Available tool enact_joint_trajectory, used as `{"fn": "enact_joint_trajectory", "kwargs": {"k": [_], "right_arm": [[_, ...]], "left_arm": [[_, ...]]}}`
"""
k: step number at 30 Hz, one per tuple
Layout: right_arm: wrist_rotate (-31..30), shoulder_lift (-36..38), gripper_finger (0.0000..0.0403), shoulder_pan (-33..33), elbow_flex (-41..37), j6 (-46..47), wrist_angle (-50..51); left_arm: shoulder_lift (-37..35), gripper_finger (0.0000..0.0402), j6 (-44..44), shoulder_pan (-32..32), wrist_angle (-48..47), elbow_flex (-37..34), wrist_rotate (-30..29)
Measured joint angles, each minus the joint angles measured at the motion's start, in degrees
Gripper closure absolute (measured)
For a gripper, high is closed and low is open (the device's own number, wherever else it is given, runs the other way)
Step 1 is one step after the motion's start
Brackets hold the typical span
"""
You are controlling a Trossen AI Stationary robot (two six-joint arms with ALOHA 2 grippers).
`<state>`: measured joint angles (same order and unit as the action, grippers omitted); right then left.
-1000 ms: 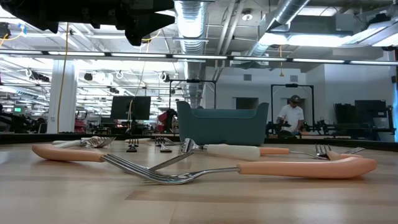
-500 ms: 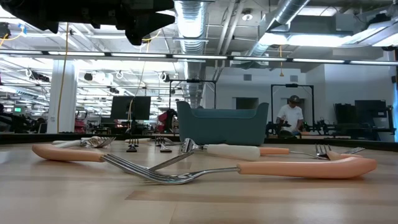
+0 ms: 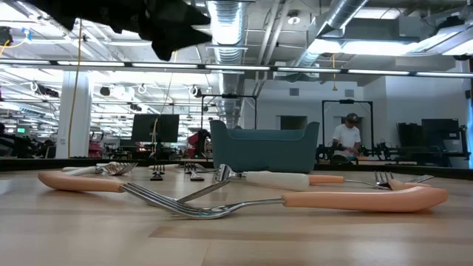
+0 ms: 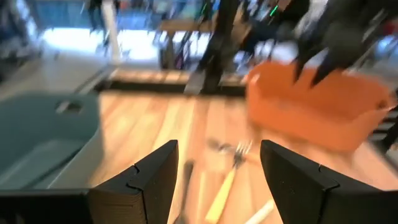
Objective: Sort silverware by color (type)
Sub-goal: Put the white fork into the green blue bin
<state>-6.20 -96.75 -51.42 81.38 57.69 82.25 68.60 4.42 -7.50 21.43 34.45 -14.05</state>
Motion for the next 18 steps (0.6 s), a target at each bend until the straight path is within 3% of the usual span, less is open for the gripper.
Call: {"fn": "enact_joint_trajectory", "kwargs": {"k": [6,10,18], "right_arm": [[-13.6,8.0,0.021,0.8,0.0,3.0,0.1],[-22.8,11.5,0.021,1.6,0.0,2.9,0.0],[-29.0,13.1,0.021,4.2,0.0,-3.0,-0.3]], "left_arm": [[0.0,0.0187,4.9,2.6,-29.4,10.3,-9.1],[0.0,0.0187,11.5,7.2,-39.4,13.7,-14.8],[0.1,0.0187,1.8,20.9,-42.1,13.8,6.4]]}}
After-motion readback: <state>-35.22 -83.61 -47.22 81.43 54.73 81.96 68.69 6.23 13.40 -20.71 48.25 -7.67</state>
